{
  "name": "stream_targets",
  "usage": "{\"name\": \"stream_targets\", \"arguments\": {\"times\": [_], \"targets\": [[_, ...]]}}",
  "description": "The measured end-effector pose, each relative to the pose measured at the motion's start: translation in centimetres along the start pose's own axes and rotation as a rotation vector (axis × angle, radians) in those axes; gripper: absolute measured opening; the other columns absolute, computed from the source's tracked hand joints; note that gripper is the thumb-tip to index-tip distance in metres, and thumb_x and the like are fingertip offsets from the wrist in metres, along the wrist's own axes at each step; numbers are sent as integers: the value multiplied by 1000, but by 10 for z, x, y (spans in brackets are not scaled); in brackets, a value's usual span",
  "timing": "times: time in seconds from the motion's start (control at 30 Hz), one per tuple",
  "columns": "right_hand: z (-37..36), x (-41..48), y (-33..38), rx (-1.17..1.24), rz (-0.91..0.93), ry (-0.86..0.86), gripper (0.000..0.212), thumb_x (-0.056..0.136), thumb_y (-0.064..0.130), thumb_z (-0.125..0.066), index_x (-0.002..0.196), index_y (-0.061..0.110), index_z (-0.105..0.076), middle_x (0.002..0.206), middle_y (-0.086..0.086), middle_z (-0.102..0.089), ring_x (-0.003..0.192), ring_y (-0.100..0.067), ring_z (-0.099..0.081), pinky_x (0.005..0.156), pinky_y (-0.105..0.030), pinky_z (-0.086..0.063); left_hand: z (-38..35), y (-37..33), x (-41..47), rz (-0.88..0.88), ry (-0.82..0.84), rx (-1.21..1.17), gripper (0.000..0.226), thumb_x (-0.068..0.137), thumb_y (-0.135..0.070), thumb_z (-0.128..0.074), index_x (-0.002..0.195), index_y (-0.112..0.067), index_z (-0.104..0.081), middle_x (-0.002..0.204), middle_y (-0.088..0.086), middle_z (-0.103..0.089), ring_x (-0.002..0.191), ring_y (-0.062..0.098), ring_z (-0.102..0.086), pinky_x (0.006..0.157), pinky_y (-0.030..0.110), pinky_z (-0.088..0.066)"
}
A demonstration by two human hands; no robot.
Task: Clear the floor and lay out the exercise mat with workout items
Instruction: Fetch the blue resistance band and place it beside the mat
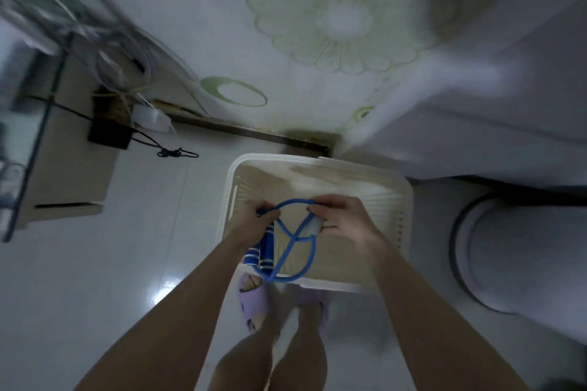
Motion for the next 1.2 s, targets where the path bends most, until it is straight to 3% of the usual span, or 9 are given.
{"name": "stream_targets", "arguments": {"times": [0.17, 0.37, 0.5, 0.67, 0.83, 0.93, 1.07, 1.2], "targets": [[-3, -111, 64, 60, 57, -54, 14, 82, 6, -71, 94, 12, -70, 91, -6, -72, 80, -15, -69, 68, -30, -60, 40, -86, -91, -50, 24, -59, 10, 89, -9, -62, 94, -1, -66, 74, 4, -58, 63, 10, -52, 58, 16, -44], [6, -209, 103, 152, 150, -109, 19, 81, 10, -72, 100, 10, -71, 101, -10, -72, 87, -17, -70, 61, -24, -56, 63, -163, -173, -148, 63, -102, 5, 89, -11, -62, 90, -7, -64, 78, 4, -59, 66, 10, -56, 55, 12, -48], [14, -247, 106, 193, 198, -118, 13, 80, 11, -74, 92, 16, -72, 99, -8, -72, 86, -18, -70, 63, -27, -56, 63, -187, -211, -205, 65, -82, 6, 89, -14, -63, 90, -8, -64, 79, 3, -61, 65, 10, -57, 53, 11, -49], [17, -284, 98, 235, 237, -184, 18, 79, 14, -74, 97, 14, -73, 98, -6, -72, 89, -17, -69, 64, -28, -57, 61, -199, -238, -277, 87, 27, 8, 88, -16, -63, 90, -9, -65, 83, 8, -63, 67, 11, -57, 55, 12, -48], [0, -311, 91, 340, 250, -293, 19, 81, 14, -72, 100, 12, -71, 101, -8, -71, 91, -18, -68, 65, -29, -57, 70, -207, -246, -311, 186, 140, 12, 88, -22, -63, 91, -11, -67, 93, 14, -68, 88, 30, -64, 84, 44, -53], [-22, -325, 83, 437, 270, -380, 14, 82, 13, -71, 96, 14, -71, 98, -7, -71, 87, -16, -68, 63, -29, -57, 80, -207, -250, -340, 283, 224, 14, 90, -24, -62, 94, -11, -66, 93, 15, -67, 90, 33, -63, 86, 50, -51], [-63, -351, 53, 586, 299, -517, 12, 81, 11, -72, 93, 13, -72, 95, -7, -72, 87, -20, -68, 63, -29, -58, 93, -198, -259, -409, 400, 390, 19, 91, -27, -60, 98, -10, -65, 94, 12, -65, 89, 29, -62, 84, 46, -52], [-106, -389, 7, 741, 298, -673, 16, 80, 8, -73, 96, 8, -72, 93, -9, -72, 84, -20, -68, 64, -32, -59, 87, -171, -285, -413, 590, 465, 18, 91, -26, -59, 97, -9, -62, 83, 5, -60, 76, 20, -58, 66, 29, -48]]}}
Point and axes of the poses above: each hand's wrist, its own x-axis towards the middle knuckle, its own z-axis out of the back of the hand, y = z × x, the point moved 8 cm from there along x, towards the middle knuckle
